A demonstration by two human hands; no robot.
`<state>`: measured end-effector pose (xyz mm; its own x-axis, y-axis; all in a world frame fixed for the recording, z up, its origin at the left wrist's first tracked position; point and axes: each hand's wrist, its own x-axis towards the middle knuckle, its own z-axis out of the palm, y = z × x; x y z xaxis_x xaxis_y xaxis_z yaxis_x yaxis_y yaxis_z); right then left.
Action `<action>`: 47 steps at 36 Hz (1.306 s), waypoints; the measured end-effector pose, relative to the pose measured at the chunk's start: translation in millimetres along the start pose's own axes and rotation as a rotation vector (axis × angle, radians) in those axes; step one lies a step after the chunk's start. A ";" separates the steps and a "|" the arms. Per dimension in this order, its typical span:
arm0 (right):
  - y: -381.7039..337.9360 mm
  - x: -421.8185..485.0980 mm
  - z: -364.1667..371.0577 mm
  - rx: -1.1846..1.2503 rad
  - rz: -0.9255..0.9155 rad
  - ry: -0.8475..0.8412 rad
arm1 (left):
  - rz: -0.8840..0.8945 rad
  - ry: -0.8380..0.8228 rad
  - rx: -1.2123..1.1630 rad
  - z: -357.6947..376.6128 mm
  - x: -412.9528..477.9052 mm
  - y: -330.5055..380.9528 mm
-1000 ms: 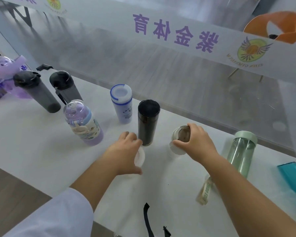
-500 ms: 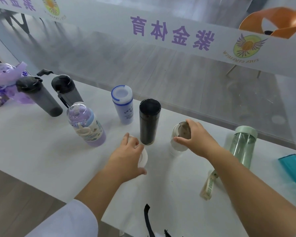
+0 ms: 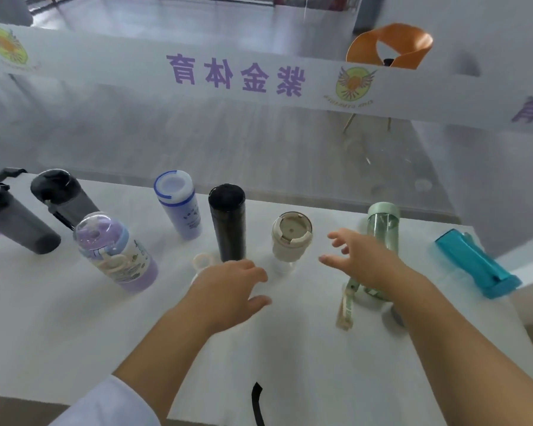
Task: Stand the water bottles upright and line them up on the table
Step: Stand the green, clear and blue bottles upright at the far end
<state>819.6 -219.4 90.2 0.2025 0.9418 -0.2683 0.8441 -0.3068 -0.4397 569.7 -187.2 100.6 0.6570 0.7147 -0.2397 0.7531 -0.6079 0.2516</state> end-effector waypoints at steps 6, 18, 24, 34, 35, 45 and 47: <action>42.0 -55.4 12.4 0.008 0.152 -0.036 | 0.105 -0.151 0.031 23.4 13.4 20.1; 125.3 -135.3 17.8 0.057 0.475 0.045 | 0.247 -0.294 0.042 67.1 50.0 69.6; 171.9 -132.7 10.8 0.047 0.488 0.124 | 0.158 -0.282 0.023 79.7 80.4 95.4; 245.5 -88.6 -4.5 -0.163 0.207 0.053 | -0.119 -0.154 -0.220 101.4 141.4 165.3; 249.9 -83.7 -5.2 -0.190 0.178 0.043 | -0.144 -0.145 -0.246 103.2 147.3 172.3; 268.8 -40.7 -1.3 -0.392 -0.052 -0.103 | -0.469 -0.173 -0.465 122.8 196.6 204.7; 270.3 -35.4 2.4 -0.412 -0.052 -0.106 | -0.502 -0.176 -0.437 126.6 202.0 205.0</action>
<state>1039.5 -335.9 -21.2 0.1204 0.9285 -0.3512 0.9840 -0.1584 -0.0815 861.1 -211.3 -14.9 0.2556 0.7842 -0.5654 0.9092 0.0038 0.4163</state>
